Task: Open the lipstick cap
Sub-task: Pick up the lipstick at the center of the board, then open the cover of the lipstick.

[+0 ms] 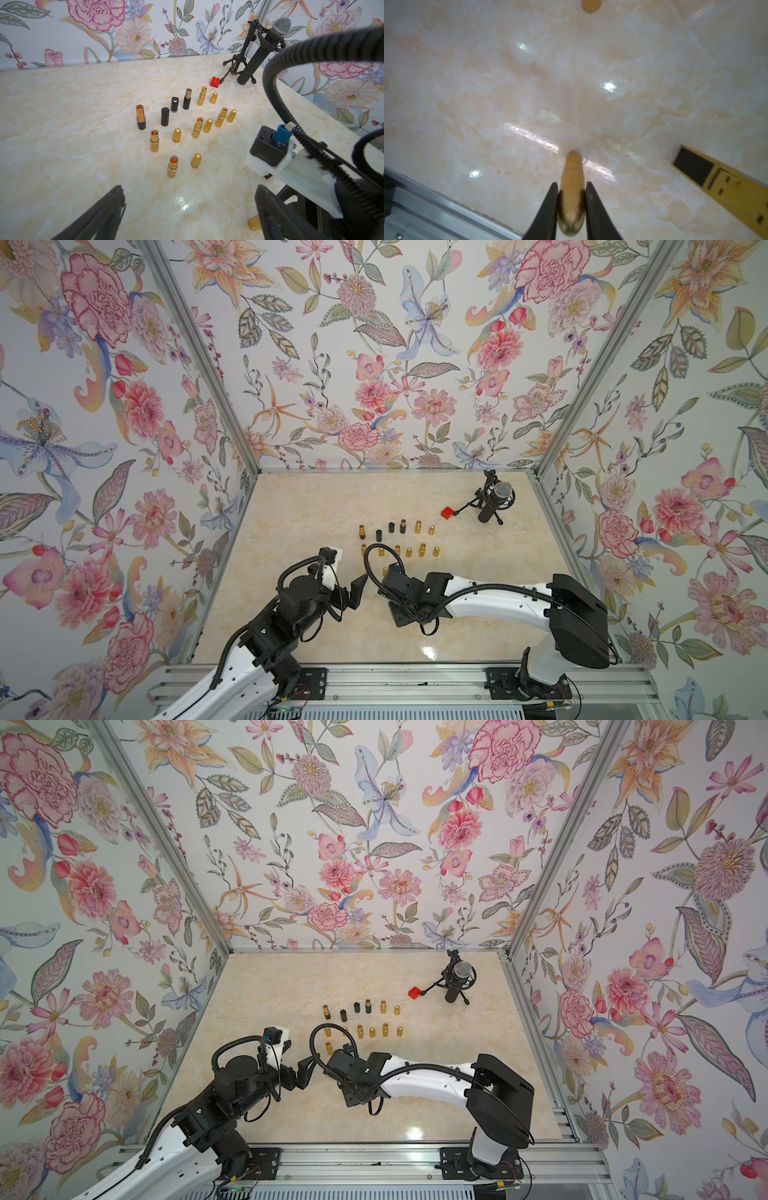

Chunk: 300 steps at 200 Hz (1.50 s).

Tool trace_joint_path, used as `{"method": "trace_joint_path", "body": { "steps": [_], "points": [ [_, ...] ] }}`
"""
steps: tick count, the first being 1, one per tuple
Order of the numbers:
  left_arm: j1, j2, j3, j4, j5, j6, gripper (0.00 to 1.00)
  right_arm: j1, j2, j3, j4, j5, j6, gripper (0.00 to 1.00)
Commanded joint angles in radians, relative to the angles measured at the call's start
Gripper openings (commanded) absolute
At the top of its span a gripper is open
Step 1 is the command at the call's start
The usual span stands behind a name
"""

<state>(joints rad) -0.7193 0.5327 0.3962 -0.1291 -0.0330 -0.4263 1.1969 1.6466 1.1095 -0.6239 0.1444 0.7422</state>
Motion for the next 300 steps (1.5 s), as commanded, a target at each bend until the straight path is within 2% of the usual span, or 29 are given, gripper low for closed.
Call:
{"method": "trace_joint_path", "body": {
  "steps": [1, 44, 68, 106, 149, 175, 203, 218, 300],
  "points": [
    [-0.004, 0.006, 0.028, 0.047, -0.016, 0.021, 0.99, -0.025, -0.077, 0.013, -0.006, -0.033, 0.014, 0.25],
    [-0.003, 0.125, 0.019, 0.206, 0.042, 0.072, 0.99, -0.121, -0.16, 0.019, -0.017, -0.136, -0.046, 0.25],
    [-0.011, 0.202, -0.005, 0.326, 0.15, 0.145, 0.94, -0.186, -0.206, 0.032, -0.028, -0.206, -0.083, 0.25],
    [-0.083, 0.246, -0.114, 0.551, 0.27, 0.244, 0.93, -0.3, -0.249, 0.047, -0.047, -0.35, -0.153, 0.25],
    [-0.127, 0.415, -0.079, 0.616, 0.358, 0.338, 0.87, -0.381, -0.277, 0.059, -0.063, -0.441, -0.193, 0.25],
    [-0.134, 0.52, -0.048, 0.681, 0.433, 0.367, 0.81, -0.395, -0.283, 0.07, -0.074, -0.463, -0.203, 0.25],
    [-0.138, 0.62, 0.0, 0.711, 0.448, 0.385, 0.67, -0.398, -0.287, 0.073, -0.08, -0.482, -0.201, 0.25],
    [-0.138, 0.658, 0.019, 0.731, 0.451, 0.386, 0.63, -0.399, -0.292, 0.074, -0.082, -0.484, -0.201, 0.25],
    [-0.138, 0.74, 0.025, 0.823, 0.463, 0.359, 0.38, -0.404, -0.303, 0.084, -0.082, -0.479, -0.198, 0.24]
  ]
}}
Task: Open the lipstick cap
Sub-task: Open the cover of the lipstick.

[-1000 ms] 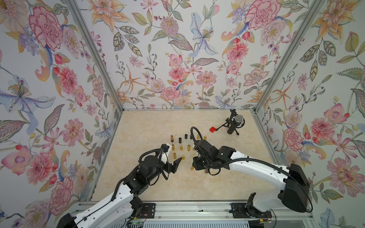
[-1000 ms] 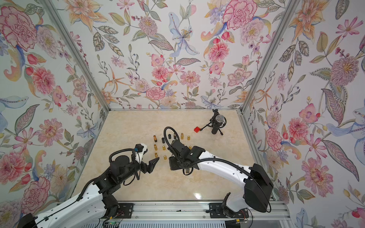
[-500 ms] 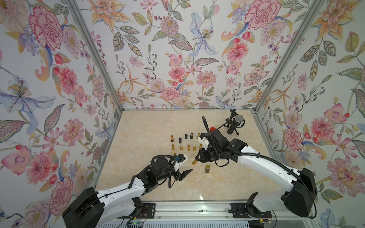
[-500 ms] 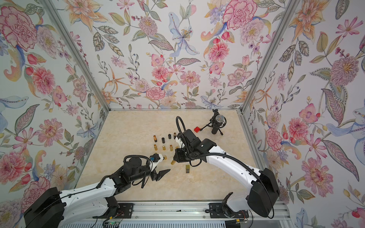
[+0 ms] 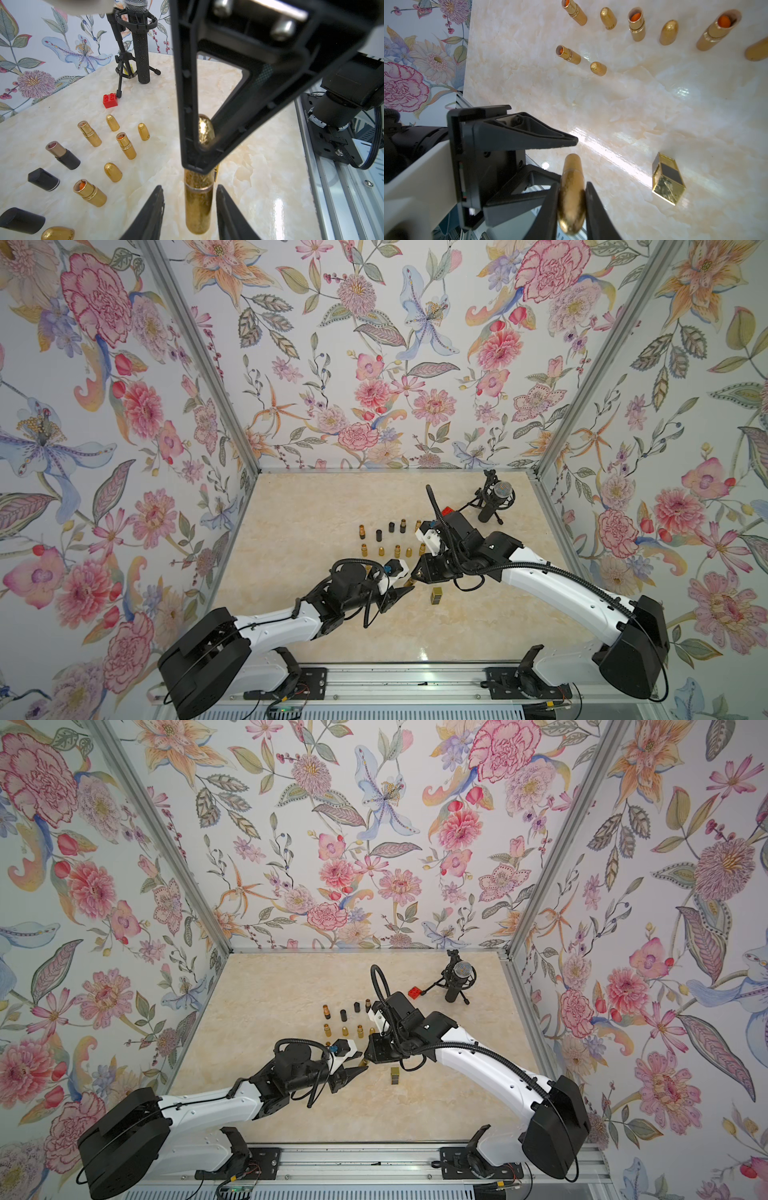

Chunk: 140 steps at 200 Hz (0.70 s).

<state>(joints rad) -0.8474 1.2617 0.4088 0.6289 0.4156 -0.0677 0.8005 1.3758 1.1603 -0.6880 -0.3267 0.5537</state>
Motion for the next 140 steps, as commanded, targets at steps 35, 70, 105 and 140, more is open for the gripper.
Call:
{"method": "trace_joint_path", "body": {
  "steps": [35, 70, 105, 140],
  "points": [
    [-0.01, 0.033, 0.022, 0.065, 0.027, -0.008, 0.31, -0.006, -0.038, 0.033, -0.017, -0.007, -0.005, 0.24],
    [-0.01, 0.035, 0.03, 0.058, 0.032, -0.003, 0.22, -0.006, -0.037, 0.032, -0.017, 0.002, -0.005, 0.24],
    [-0.01, 0.021, 0.026, 0.048, 0.032, -0.003, 0.15, -0.009, -0.037, 0.03, -0.016, 0.01, -0.005, 0.23],
    [-0.011, 0.001, 0.019, 0.016, 0.012, 0.002, 0.14, -0.012, -0.047, 0.039, -0.016, 0.018, -0.004, 0.23]
  ]
}}
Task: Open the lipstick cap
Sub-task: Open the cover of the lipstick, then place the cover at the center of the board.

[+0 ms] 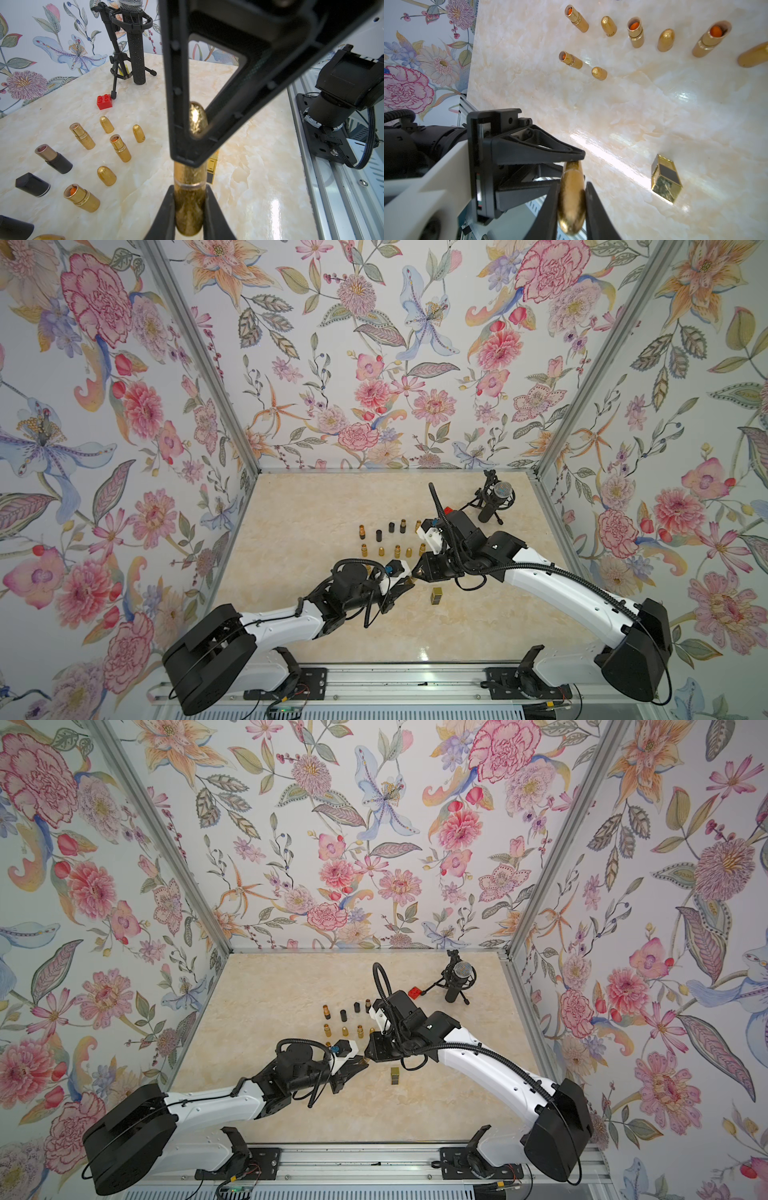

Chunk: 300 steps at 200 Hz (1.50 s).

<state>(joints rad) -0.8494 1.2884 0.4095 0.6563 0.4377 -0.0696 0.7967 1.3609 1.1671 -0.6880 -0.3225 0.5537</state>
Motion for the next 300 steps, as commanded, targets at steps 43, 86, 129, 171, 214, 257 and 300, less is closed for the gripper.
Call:
{"method": "trace_joint_path", "body": {
  "steps": [43, 86, 129, 171, 214, 257, 300],
  "points": [
    [-0.009, -0.054, -0.005, -0.064, -0.071, -0.005, 0.12, -0.033, -0.062, 0.033, -0.016, -0.003, 0.0, 0.23],
    [-0.009, -0.112, -0.033, -0.128, -0.12, -0.012, 0.11, -0.065, -0.099, 0.041, -0.016, -0.023, 0.006, 0.23],
    [-0.008, -0.232, -0.109, -0.104, -0.17, -0.087, 0.11, -0.096, -0.079, 0.008, -0.016, 0.068, -0.003, 0.24],
    [-0.008, -0.344, -0.163, -0.099, -0.237, -0.133, 0.09, -0.044, 0.048, 0.024, -0.005, 0.246, -0.016, 0.23],
    [-0.008, -0.432, -0.204, -0.105, -0.279, -0.146, 0.09, 0.063, 0.201, 0.037, 0.009, 0.454, -0.009, 0.23],
    [-0.008, -0.481, -0.208, -0.139, -0.294, -0.145, 0.09, 0.086, 0.327, 0.028, 0.071, 0.476, 0.002, 0.22],
    [-0.008, -0.53, -0.228, -0.147, -0.303, -0.155, 0.09, 0.093, 0.407, 0.047, 0.101, 0.487, 0.004, 0.22]
  ]
}}
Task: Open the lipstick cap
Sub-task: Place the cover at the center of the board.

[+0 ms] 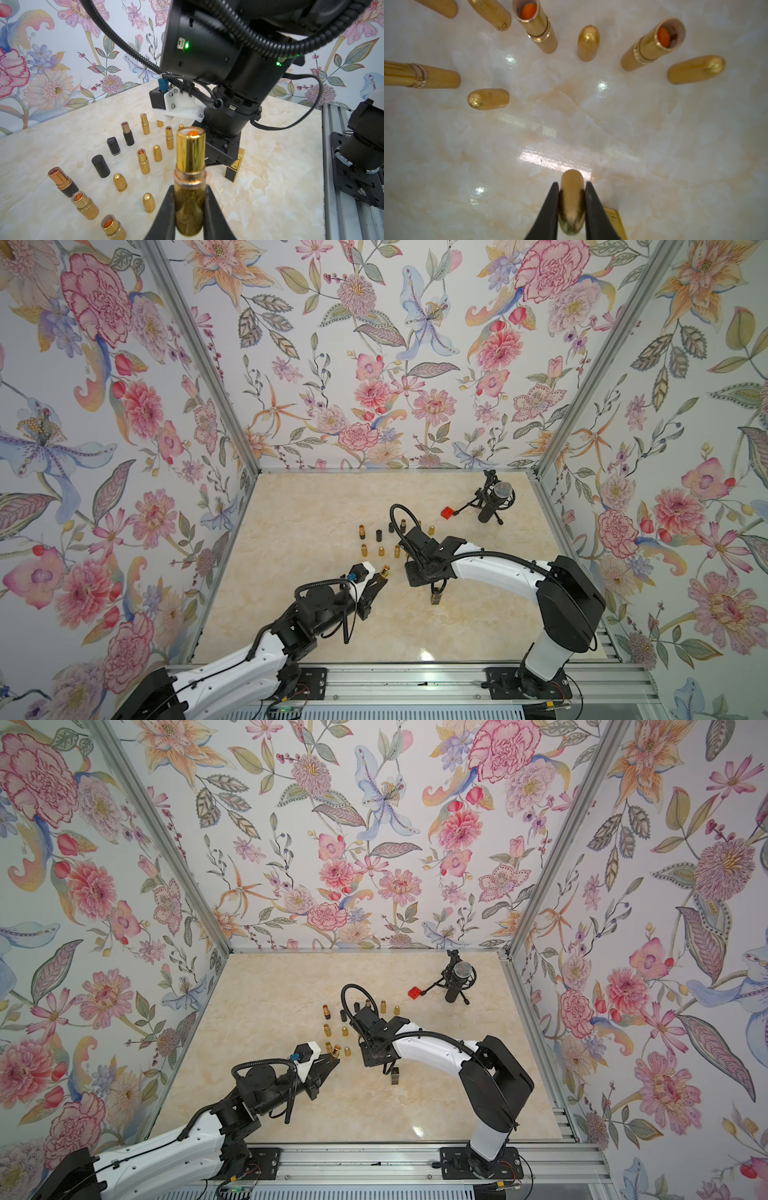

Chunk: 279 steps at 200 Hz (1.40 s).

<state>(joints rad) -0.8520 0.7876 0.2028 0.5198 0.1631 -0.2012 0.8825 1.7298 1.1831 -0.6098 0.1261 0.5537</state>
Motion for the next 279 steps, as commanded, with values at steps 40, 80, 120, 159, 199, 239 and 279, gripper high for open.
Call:
{"method": "trace_joint_path", "body": {
  "steps": [40, 80, 120, 159, 199, 239, 279],
  "points": [
    [-0.005, -0.06, -0.031, -0.027, -0.043, -0.023, 0.08, 0.008, 0.096, 0.055, 0.025, 0.058, -0.002, 0.22],
    [-0.005, -0.071, -0.03, -0.046, -0.046, -0.018, 0.08, 0.008, 0.135, 0.072, 0.023, 0.061, -0.006, 0.22],
    [-0.006, -0.078, -0.034, -0.047, -0.051, -0.017, 0.08, 0.003, 0.162, 0.079, 0.023, 0.059, -0.008, 0.22],
    [-0.006, -0.091, -0.034, -0.056, -0.056, -0.017, 0.08, 0.002, 0.166, 0.08, 0.023, 0.052, -0.007, 0.3],
    [-0.005, -0.104, -0.034, -0.066, -0.06, -0.012, 0.08, 0.002, 0.106, 0.079, 0.022, 0.031, -0.006, 0.37],
    [-0.005, -0.096, -0.025, -0.059, -0.066, 0.0, 0.07, 0.0, -0.088, 0.035, 0.017, -0.046, -0.02, 0.4],
    [-0.004, -0.032, -0.007, 0.015, -0.071, -0.001, 0.07, -0.024, -0.329, -0.036, 0.021, -0.18, -0.065, 0.41]
  ]
}}
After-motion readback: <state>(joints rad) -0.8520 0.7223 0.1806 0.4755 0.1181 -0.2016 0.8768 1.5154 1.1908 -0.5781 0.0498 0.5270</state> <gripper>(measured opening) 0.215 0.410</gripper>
